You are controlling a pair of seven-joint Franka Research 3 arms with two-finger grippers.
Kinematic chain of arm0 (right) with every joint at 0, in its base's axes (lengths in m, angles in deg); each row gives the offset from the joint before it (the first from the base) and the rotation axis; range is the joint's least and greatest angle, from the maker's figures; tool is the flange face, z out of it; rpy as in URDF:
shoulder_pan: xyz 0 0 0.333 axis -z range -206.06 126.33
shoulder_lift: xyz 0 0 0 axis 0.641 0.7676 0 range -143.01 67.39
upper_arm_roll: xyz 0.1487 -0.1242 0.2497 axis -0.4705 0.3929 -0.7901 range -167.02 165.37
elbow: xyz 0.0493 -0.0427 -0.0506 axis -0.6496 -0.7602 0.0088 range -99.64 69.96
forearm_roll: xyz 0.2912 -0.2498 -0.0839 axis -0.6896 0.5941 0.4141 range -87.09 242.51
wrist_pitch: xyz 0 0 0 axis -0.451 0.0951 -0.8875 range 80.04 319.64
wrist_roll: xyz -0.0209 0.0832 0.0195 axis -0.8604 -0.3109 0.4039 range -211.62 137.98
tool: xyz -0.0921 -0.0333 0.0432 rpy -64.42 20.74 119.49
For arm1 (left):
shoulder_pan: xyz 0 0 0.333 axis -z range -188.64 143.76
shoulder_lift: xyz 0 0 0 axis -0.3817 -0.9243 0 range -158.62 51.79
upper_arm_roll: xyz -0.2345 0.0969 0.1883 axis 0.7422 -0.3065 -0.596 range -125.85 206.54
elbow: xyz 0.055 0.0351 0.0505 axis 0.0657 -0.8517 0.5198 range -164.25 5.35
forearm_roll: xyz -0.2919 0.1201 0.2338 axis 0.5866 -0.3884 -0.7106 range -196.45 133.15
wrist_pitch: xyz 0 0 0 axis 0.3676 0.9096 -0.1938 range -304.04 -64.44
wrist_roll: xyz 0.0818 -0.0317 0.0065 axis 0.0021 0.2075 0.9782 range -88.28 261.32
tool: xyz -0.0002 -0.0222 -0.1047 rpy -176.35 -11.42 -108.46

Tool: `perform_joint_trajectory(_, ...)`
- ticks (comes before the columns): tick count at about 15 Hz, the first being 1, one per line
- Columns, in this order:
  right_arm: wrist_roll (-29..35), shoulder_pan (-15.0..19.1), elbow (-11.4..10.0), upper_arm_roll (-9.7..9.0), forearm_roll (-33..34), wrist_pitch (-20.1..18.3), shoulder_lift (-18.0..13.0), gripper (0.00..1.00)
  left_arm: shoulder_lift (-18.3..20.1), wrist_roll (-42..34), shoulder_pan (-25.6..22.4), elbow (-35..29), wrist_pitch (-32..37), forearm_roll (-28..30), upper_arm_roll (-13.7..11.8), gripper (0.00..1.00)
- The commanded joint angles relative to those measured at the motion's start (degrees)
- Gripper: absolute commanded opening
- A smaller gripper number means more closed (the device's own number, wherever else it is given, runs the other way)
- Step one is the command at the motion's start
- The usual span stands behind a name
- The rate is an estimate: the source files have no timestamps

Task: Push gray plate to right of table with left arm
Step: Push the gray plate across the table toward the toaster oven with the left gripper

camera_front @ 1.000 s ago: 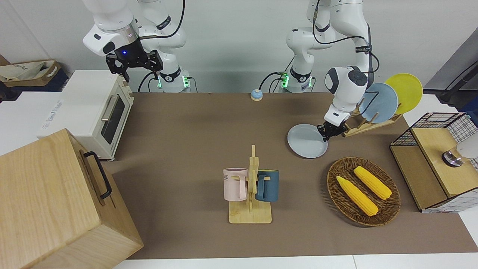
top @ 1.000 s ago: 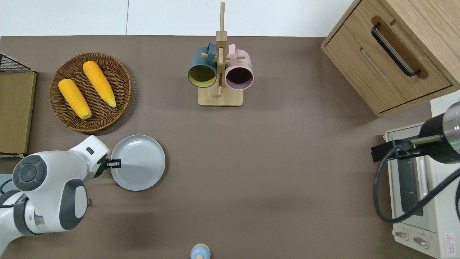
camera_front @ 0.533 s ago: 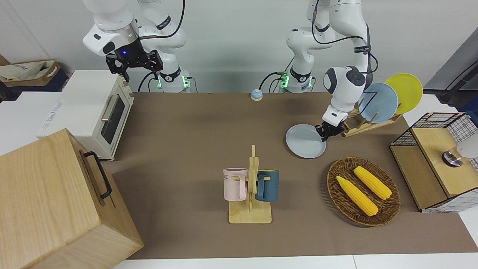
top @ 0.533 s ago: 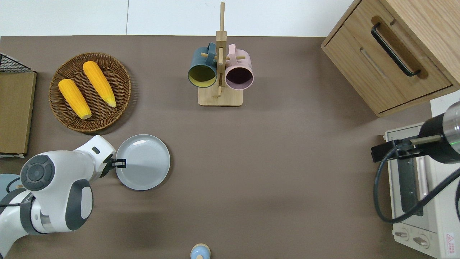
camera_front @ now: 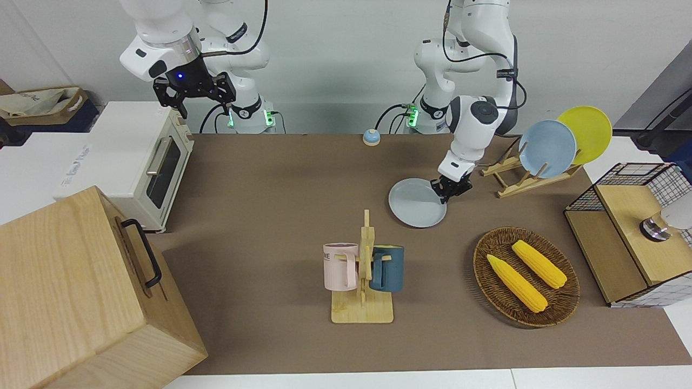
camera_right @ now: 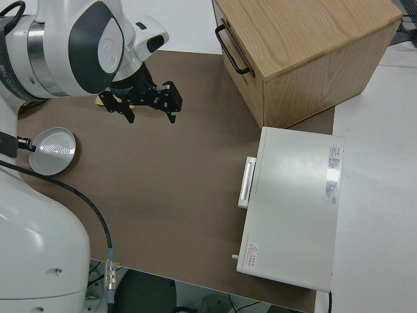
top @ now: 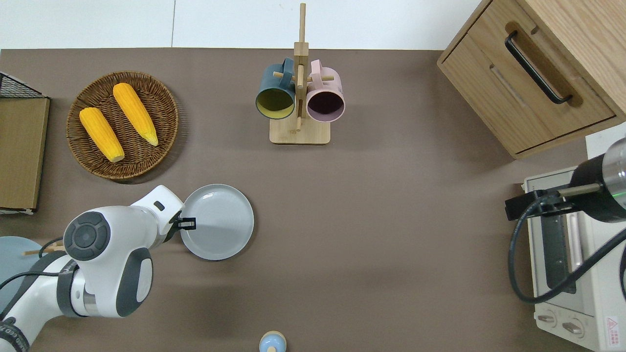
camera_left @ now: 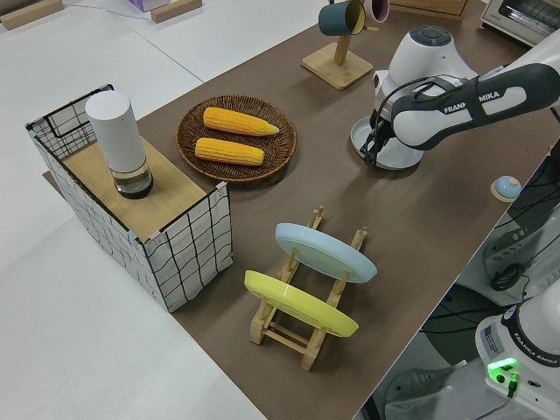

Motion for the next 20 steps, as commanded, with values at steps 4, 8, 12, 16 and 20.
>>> perform_joint_trajectory(4,0.66,1.15,0.53,-0.92,-0.25,-0.89,-0.14,0.983,0.12,8.17,7.73,-1.55,-1.0,1.38,-0.43,0.0)
perform_joint_trajectory(8,0.66,1.15,0.53,-0.92,-0.25,-0.89,-0.14,0.983,-1.46,14.15,12.31,-1.28,-2.58,1.47,-0.43,0.0)
perform_joint_trajectory(12,0.75,1.07,0.53,-0.92,-0.25,-0.89,-0.14,0.983,-2.51,21.44,17.75,0.38,-2.67,1.47,-0.43,0.0)
perform_joint_trajectory(16,0.66,1.07,0.53,-0.92,-0.25,-0.89,-0.14,0.983,-5.15,28.21,22.59,3.63,-2.67,1.47,-0.43,0.0)
perform_joint_trajectory(20,0.75,1.07,0.53,-0.92,-0.25,-0.89,-0.14,0.983,-9.1,34.1,26.63,8.2,-2.67,1.47,-0.43,0.0)
